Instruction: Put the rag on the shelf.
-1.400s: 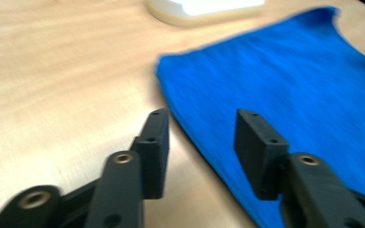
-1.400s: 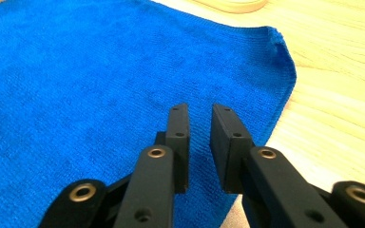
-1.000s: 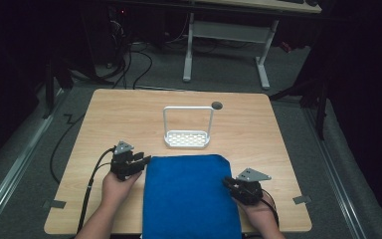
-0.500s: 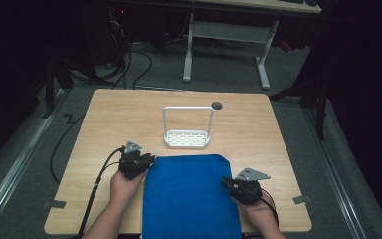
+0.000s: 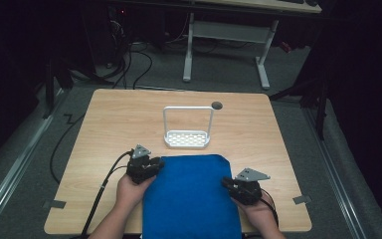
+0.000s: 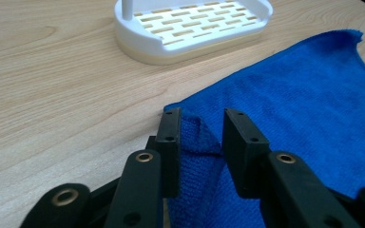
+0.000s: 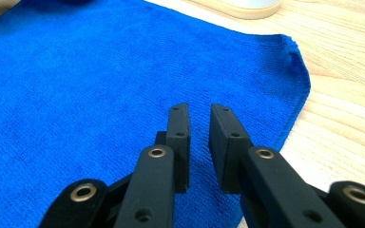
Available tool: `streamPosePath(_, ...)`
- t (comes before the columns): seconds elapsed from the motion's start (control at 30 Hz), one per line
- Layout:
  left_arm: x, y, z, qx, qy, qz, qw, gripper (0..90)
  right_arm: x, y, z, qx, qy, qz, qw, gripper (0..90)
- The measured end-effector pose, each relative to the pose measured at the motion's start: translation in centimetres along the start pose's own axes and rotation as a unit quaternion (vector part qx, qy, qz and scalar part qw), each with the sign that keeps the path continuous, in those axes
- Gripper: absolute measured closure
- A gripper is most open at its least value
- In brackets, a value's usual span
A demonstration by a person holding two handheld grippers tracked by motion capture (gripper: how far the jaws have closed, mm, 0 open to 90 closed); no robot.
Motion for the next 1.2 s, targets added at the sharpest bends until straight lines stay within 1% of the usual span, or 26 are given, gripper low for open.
streamPosePath(0.1,-0.1,0.1,-0.1,-0.005,0.000,0.003,1.0000,69.2,0.0,0.0,0.0,-0.003,0.001,-0.001,1.0000,79.4)
streamPosePath(0.23,0.2,-0.1,-0.1,-0.005,0.000,-0.004,1.0000,69.1,0.0,0.0,-0.1,-0.003,0.002,-0.001,1.0000,79.4)
streamPosePath(0.27,0.3,-0.1,0.0,-0.004,-0.004,-0.006,1.0000,68.9,0.0,0.0,0.0,-0.003,0.002,-0.001,1.0000,79.4)
streamPosePath(0.33,0.4,-0.3,0.4,0.007,-0.006,-0.011,0.9999,67.8,0.0,0.0,0.0,-0.003,0.002,-0.001,1.0000,79.4)
streamPosePath(0.4,0.4,-0.3,1.0,0.017,-0.011,-0.013,0.9997,67.2,0.0,0.0,0.0,-0.002,0.002,-0.001,1.0000,79.3)
streamPosePath(0.43,0.4,-0.3,1.2,0.026,-0.009,-0.015,0.9995,66.4,0.0,0.0,0.0,-0.003,0.002,-0.002,1.0000,79.3)
streamPosePath(0.47,0.4,-0.3,1.4,0.031,-0.004,-0.018,0.9994,66.0,0.0,0.0,0.0,-0.003,0.002,-0.002,1.0000,79.3)
streamPosePath(0.5,0.4,-0.3,1.4,0.031,-0.004,-0.018,0.9994,65.7,0.0,0.0,0.0,-0.003,0.003,-0.001,1.0000,79.3)
streamPosePath(0.53,0.4,-0.3,1.8,0.039,-0.005,-0.023,0.9990,65.2,0.1,0.0,0.0,-0.003,0.003,-0.002,1.0000,79.3)
streamPosePath(0.6,0.5,-0.4,2.0,0.051,-0.002,-0.029,0.9982,64.3,0.1,0.0,-0.1,-0.003,0.003,-0.003,1.0000,79.3)
streamPosePath(0.73,0.7,-0.5,2.3,0.059,-0.002,-0.033,0.9977,62.5,0.0,0.1,-0.2,-0.005,0.004,-0.001,1.0000,79.3)
streamPosePath(0.77,0.9,-0.5,2.5,0.065,0.005,-0.035,0.9972,62.5,0.0,0.1,-0.2,-0.004,0.004,-0.002,1.0000,79.3)
streamPosePath(0.83,1.1,-0.6,2.5,0.076,0.012,-0.042,0.9962,64.5,0.0,0.1,-0.1,-0.004,0.005,-0.002,1.0000,79.3)
streamPosePath(0.87,1.3,-0.7,2.6,0.079,0.016,-0.046,0.9957,66.9,0.0,0.1,-0.1,-0.004,0.005,-0.002,1.0000,79.3)
streamPosePath(0.9,1.3,-0.7,2.6,0.079,0.016,-0.046,0.9957,69.1,0.0,0.1,-0.1,-0.004,0.005,-0.002,1.0000,79.3)
streamPosePath(0.93,1.3,-0.8,2.7,0.090,0.029,-0.050,0.9943,73.4,0.0,0.0,-0.1,-0.004,0.005,-0.002,1.0000,79.3)
streamPosePath(0.97,1.3,-0.8,2.6,0.089,0.030,-0.049,0.9943,78.6,0.0,0.1,-0.1,-0.005,0.005,-0.001,1.0000,79.3)
streamPosePath(1.03,1.1,-0.7,2.4,0.082,0.026,-0.044,0.9953,86.6,0.0,0.1,-0.1,-0.005,0.005,0.000,1.0000,79.3)
streamPosePath(1.07,0.9,-0.5,2.3,0.075,0.026,-0.035,0.9962,87.4,-0.1,0.1,-0.1,-0.004,0.005,0.001,1.0000,79.3)
streamPosePath(1.1,0.9,-0.5,2.3,0.075,0.026,-0.035,0.9962,87.6,-0.1,0.1,-0.1,-0.004,0.005,0.001,1.0000,79.3)
streamPosePath(1.13,0.5,-0.3,2.1,0.065,0.024,-0.024,0.9973,87.6,-0.1,0.1,0.0,-0.003,0.004,0.002,1.0000,79.3)
streamPosePath(1.17,-0.1,0.1,1.9,0.059,0.026,-0.008,0.9979,87.6,-0.1,0.1,-0.1,-0.001,0.004,0.003,1.0000,79.3)
streamPosePath(1.2,-0.5,0.3,1.7,0.058,0.026,-0.003,0.9979,87.6,-0.1,0.1,0.0,-0.002,0.004,0.003,1.0000,79.3)
Point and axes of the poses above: each handheld gripper's, and its own axes: x roughly forward along the jaws, y roughly out of its top, z roughly to its right, the point moved 5 cm from there along x, roughly forward along the jaws, and after that the axes turned 15 degrees about x, right-handed, at the moved point
